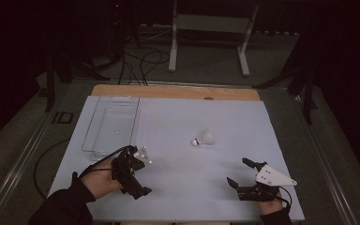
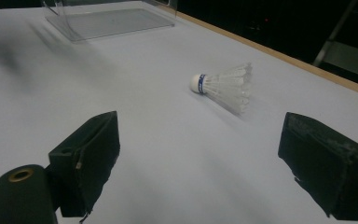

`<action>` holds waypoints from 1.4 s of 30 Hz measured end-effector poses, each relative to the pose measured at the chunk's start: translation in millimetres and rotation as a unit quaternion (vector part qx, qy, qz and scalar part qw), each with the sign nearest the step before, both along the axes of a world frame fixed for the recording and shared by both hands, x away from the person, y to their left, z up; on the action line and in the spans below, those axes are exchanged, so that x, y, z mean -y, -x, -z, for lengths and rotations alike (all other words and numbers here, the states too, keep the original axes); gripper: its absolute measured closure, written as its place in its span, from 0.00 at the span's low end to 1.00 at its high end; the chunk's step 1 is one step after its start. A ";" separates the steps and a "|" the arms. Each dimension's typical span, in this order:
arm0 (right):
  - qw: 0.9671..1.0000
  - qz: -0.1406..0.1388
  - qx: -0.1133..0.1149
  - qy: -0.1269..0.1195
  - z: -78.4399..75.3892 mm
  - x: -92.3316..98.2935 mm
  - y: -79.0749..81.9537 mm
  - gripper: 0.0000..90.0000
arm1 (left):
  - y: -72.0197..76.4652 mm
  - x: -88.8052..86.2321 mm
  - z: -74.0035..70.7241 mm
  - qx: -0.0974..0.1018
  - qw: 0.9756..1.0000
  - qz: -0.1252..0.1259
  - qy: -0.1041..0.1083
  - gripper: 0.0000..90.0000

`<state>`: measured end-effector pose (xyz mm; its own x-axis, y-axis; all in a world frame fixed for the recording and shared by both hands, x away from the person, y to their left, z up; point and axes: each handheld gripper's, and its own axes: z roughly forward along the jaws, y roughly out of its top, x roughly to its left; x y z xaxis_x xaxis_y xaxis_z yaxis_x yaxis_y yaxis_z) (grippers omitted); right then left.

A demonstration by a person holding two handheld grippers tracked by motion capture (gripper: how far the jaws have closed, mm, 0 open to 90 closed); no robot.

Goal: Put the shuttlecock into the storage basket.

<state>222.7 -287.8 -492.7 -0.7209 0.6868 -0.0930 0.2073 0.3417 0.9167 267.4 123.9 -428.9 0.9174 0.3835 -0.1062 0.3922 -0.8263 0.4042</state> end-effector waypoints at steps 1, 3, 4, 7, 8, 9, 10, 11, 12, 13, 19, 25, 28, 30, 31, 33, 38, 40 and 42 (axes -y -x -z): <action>1.000 0.000 0.000 0.000 0.0 0.0 -0.1 0.14 | 0.0 1.7 -0.8 0.000 1.000 0.001 0.002 0.00; 1.000 0.000 0.000 0.000 0.1 0.1 -0.2 0.14 | -0.5 4.4 -2.2 0.005 1.000 0.003 0.001 0.00; 1.000 0.000 0.000 0.000 0.1 0.1 -0.2 0.14 | -0.8 5.7 -2.8 0.003 1.000 0.006 0.004 0.00; 1.000 0.000 0.000 -0.001 0.0 0.3 0.0 0.14 | -1.9 9.7 -3.6 0.006 1.000 0.013 -0.001 0.00; 1.000 0.000 0.000 -0.001 0.0 0.3 0.0 0.14 | -2.4 10.6 -3.6 0.006 1.000 0.016 -0.002 0.00; 1.000 0.000 0.001 -0.001 -0.1 0.1 0.1 0.14 | -3.0 12.1 -3.8 0.006 1.000 0.014 -0.003 0.00; 1.000 0.000 0.001 -0.001 -0.1 0.1 0.1 0.14 | -4.0 12.7 -3.9 0.007 1.000 0.018 -0.005 0.00; 1.000 0.000 0.001 0.000 -0.1 0.2 0.2 0.14 | -5.0 13.6 -4.2 0.006 1.000 0.019 -0.004 0.00; 1.000 -0.001 0.001 -0.001 -0.1 0.2 0.1 0.14 | -6.0 14.0 -4.3 0.006 1.000 0.020 -0.002 0.00; 1.000 -0.001 0.000 -0.001 0.0 0.3 0.1 0.14 | -8.4 15.3 -4.4 0.005 1.000 0.018 -0.004 0.00; 1.000 0.000 0.000 -0.002 -0.2 0.7 0.1 0.14 | -14.2 19.4 -6.8 0.006 0.999 0.032 0.006 0.00; 1.000 0.000 0.000 -0.001 -0.2 0.7 0.1 0.14 | -19.4 28.5 -12.6 0.009 0.999 0.047 0.013 0.00; 1.000 -0.001 0.001 0.000 0.0 0.8 0.1 0.14 | -22.2 32.3 -15.4 0.009 0.998 0.053 0.018 0.00; 1.000 0.000 0.000 -0.001 -0.1 1.0 0.1 0.14 | -24.0 35.2 -16.3 0.007 0.998 0.057 0.022 0.00; 1.000 0.000 0.000 -0.003 -0.2 1.1 0.2 0.14 | -25.7 37.9 -17.0 0.009 0.998 0.060 0.022 0.01; 1.000 0.000 0.002 -0.002 -0.2 1.0 0.2 0.14 | -26.5 39.8 -17.3 0.011 0.998 0.062 0.020 0.01; 1.000 0.000 0.001 -0.002 0.0 1.2 0.1 0.14 | -29.9 45.3 -20.3 0.019 0.997 0.067 0.024 0.01; 1.000 0.000 0.001 -0.002 0.0 1.2 0.1 0.14 | -31.2 46.9 -21.6 0.026 0.997 0.067 0.027 0.00; 1.000 0.000 0.000 -0.002 0.1 1.0 0.2 0.14 | -33.8 48.3 -23.1 0.029 0.997 0.069 0.029 0.00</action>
<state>222.5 -288.9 -492.8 -0.7210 0.6870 -0.0909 0.2065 0.3383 0.9181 301.2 75.6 -405.8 0.9665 0.2470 -0.0690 0.2498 -0.8453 0.4723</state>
